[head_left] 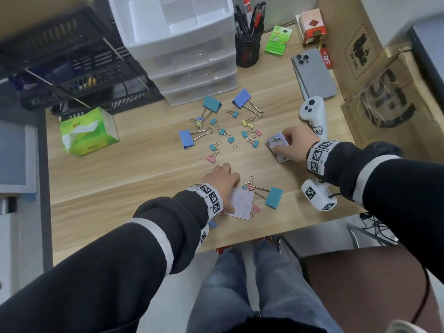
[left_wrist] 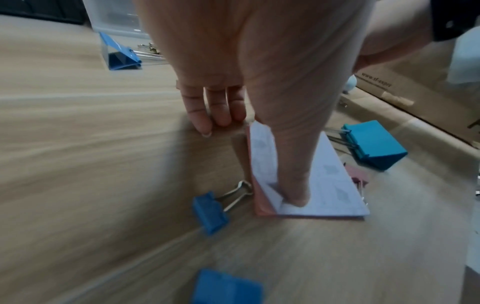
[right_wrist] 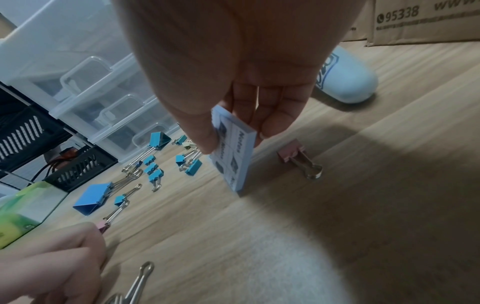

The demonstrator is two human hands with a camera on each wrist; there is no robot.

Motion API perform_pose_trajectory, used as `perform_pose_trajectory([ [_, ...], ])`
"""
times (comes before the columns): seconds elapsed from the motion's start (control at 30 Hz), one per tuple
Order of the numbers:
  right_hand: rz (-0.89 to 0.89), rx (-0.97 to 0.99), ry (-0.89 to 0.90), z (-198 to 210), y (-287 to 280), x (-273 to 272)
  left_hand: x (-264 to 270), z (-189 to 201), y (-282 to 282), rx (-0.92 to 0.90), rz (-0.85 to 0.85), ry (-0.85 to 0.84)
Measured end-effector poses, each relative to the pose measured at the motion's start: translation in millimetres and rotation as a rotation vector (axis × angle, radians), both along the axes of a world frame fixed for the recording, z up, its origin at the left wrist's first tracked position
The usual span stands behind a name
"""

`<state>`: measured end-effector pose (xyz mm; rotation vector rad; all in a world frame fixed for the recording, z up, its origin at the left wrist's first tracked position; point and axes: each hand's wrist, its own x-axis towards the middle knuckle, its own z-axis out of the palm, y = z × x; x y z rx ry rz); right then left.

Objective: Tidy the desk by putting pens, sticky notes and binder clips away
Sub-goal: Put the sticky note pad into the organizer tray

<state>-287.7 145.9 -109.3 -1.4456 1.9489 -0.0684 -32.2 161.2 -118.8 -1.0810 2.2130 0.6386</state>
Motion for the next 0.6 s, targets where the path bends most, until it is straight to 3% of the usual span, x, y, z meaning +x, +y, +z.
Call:
perform_pose_trajectory([
  [0.2,-0.026,0.009,-0.025,2.3,0.3,0.9,0.5,9.2,-16.9,0.098,0.115,0.025],
  [0.47,-0.167,0.154,-0.272,29.9,-16.8,10.3,13.3,45.7,-34.2,0.243,0.304,0.183],
  [0.6,-0.237,0.277,-0.627,54.6,-28.5,24.1,19.7,77.0,-48.7,0.240,0.431,0.242],
])
